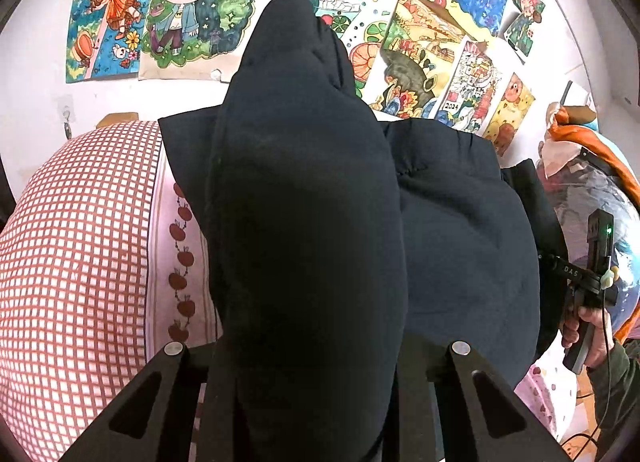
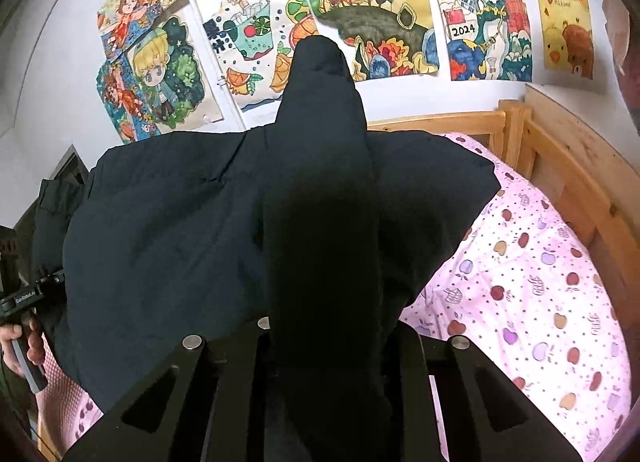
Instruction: Fold large clothes
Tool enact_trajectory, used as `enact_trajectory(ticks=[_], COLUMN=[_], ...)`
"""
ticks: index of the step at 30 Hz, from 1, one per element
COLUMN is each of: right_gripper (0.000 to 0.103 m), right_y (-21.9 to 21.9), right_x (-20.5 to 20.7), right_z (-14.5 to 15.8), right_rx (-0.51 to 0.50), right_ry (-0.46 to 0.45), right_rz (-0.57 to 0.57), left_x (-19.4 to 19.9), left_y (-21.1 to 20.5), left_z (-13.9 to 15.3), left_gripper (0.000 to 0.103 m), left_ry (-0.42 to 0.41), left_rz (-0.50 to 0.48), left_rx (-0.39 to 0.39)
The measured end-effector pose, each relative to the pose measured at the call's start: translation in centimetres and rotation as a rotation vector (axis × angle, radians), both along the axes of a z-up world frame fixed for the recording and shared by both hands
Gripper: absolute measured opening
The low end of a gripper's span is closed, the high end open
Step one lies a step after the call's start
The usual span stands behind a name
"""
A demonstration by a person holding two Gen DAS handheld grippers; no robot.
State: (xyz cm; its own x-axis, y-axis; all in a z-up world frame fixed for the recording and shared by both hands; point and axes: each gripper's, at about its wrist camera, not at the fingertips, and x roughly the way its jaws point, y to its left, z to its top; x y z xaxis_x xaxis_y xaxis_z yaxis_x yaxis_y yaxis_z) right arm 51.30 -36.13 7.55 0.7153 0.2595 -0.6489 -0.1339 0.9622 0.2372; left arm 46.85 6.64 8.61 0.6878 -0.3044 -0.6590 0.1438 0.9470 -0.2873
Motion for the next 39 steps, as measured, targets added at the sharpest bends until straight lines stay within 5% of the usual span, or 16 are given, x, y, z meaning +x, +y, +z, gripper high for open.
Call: enact_trajectory(ticks=[27, 34, 37, 39], right_gripper=[0.021, 0.032, 0.047, 0.067], right_y=[1.5, 0.3, 0.0, 0.0], right_x=[1.2, 1.6, 1.5, 1.4], right_z=[-6.5, -7.4, -7.7, -7.6], right_rx=[-0.095, -0.041, -0.023, -0.038], right_ry=[0.125, 0.139, 0.141, 0.129], right_rz=[-0.015, -0.058, -0.074, -0.099], left_x=[1.8, 2.6, 2.5, 2.2], left_y=[-2.0, -2.5, -2.4, -2.0], left_z=[-6.8, -7.4, -7.6, -7.6], left_gripper=[0.026, 0.048, 0.067, 0.077], left_ry=[0.138, 0.156, 0.142, 0.129], left_rz=[0.032, 0.096, 0.137, 0.171], left_rx=[0.117, 0.167, 0.188, 0.172])
